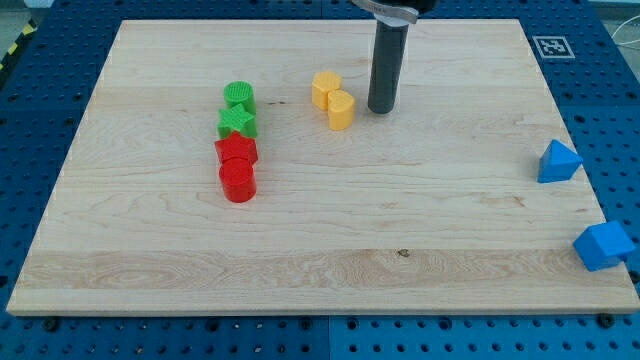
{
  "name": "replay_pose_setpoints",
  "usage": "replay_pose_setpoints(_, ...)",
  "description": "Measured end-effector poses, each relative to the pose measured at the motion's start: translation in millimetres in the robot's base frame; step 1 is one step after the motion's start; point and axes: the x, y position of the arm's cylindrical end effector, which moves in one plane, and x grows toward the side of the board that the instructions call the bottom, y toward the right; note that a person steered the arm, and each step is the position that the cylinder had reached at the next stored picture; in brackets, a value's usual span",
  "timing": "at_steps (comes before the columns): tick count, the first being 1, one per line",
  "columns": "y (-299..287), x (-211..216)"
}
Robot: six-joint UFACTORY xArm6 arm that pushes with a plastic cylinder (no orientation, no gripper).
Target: Nudge the yellow heart along with yellow hexagon left a bit
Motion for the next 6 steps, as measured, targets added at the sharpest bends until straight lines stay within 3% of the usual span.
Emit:
replay_pose_setpoints(3, 20, 44)
replay_pose_setpoints(6, 14, 17)
